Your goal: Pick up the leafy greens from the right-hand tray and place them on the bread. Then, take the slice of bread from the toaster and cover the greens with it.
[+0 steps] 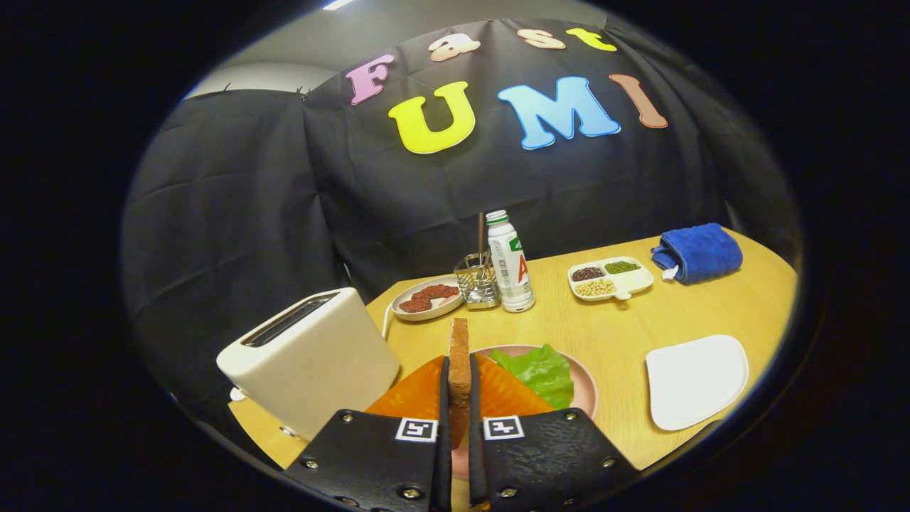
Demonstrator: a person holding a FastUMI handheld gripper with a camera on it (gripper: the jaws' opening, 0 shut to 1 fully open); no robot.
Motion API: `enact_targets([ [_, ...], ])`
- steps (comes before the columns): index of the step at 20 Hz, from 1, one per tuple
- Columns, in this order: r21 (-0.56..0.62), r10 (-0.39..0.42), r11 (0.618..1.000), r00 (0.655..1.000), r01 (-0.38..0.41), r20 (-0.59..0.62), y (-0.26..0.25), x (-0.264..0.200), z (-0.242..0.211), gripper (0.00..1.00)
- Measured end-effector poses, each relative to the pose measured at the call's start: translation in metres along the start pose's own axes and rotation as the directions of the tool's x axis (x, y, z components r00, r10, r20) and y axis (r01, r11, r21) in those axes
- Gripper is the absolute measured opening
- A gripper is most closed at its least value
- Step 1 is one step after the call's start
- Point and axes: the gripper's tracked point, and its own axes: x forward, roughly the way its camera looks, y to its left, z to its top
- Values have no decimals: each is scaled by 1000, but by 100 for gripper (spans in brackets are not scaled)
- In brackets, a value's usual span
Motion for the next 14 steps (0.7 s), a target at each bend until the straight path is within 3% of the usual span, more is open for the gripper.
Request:
enact_targets([
  [4,-105,-83,991,996,84,13,-25,3,0,24],
  [10,-212,-127,968,991,132,39,-43,-8,0,44],
  [14,-228,-103,966,989,126,110,-56,-26,25,46],
])
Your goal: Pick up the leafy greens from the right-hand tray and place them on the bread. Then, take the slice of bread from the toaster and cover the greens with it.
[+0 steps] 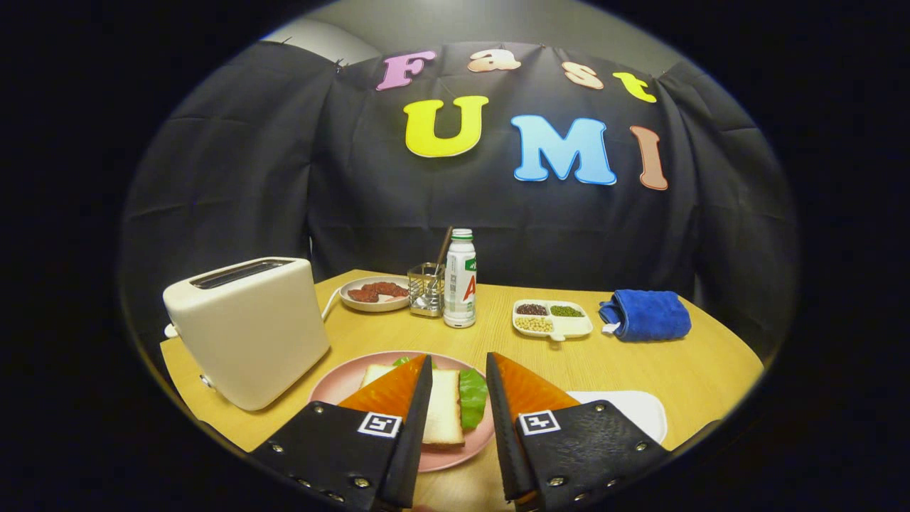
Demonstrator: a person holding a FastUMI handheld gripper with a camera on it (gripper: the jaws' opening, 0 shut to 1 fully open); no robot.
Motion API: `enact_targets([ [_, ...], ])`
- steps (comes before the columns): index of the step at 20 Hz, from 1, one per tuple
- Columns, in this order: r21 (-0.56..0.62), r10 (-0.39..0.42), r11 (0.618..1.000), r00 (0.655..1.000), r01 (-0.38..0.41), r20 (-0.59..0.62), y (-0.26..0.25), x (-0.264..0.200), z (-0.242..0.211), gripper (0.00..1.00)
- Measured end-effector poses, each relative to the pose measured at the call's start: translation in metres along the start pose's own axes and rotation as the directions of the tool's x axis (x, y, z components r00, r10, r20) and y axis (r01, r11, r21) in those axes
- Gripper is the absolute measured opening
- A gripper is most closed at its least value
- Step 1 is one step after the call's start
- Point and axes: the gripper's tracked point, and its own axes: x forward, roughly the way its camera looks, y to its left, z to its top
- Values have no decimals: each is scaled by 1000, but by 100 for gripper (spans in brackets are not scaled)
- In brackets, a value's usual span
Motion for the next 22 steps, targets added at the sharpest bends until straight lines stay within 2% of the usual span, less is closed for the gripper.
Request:
enact_targets([
  [4,-19,-75,997,996,76,53,-60,-17,17,45],
  [11,-2,-123,992,983,124,133,-164,-31,46,45],
  [14,29,-172,985,970,170,170,-205,-28,56,45],
  [17,95,-177,983,958,159,226,-219,-21,67,45],
  [19,100,-186,981,948,165,259,-236,-16,70,45],
  [22,92,-185,982,951,167,247,-265,-17,64,45],
])
